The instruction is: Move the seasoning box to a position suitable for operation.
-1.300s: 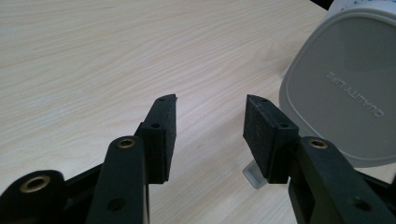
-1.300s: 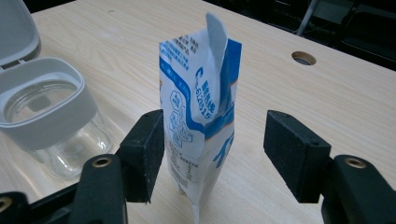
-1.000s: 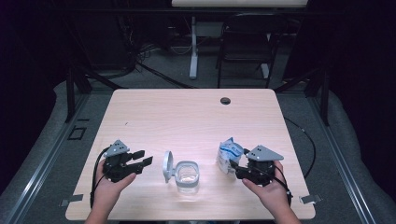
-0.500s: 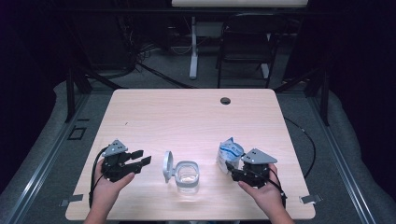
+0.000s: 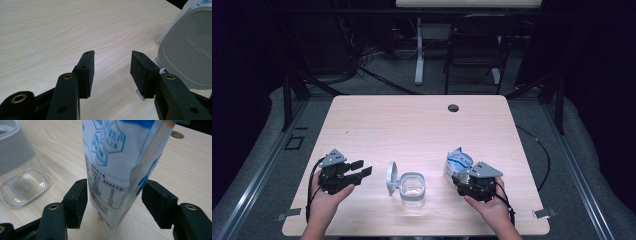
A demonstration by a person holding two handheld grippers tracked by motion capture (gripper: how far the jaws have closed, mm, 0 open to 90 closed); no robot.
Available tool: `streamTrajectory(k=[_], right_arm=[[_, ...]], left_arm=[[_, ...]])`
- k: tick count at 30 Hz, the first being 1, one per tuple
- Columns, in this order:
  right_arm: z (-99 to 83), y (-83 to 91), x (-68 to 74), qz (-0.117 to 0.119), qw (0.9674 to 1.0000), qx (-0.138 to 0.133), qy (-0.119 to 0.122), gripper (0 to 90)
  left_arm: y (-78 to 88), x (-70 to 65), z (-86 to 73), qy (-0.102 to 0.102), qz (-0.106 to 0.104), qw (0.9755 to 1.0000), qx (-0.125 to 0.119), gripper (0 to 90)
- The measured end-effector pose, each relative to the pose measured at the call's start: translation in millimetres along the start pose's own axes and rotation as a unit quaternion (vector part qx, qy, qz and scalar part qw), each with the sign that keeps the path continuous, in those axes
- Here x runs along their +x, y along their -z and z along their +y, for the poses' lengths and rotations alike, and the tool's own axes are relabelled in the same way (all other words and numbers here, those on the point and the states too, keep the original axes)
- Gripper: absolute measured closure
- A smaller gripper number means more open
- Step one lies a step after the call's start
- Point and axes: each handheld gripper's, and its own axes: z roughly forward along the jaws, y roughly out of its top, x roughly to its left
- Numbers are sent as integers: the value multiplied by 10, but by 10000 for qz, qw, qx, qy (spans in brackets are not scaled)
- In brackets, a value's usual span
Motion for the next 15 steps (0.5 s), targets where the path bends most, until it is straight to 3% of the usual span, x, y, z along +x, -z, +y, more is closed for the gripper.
streamTrajectory(k=[15], right_arm=[[-109,-171,29,-38,9999,105,-100,372]], left_arm=[[-10,14,-10,-1,-1,10000,46,547]])
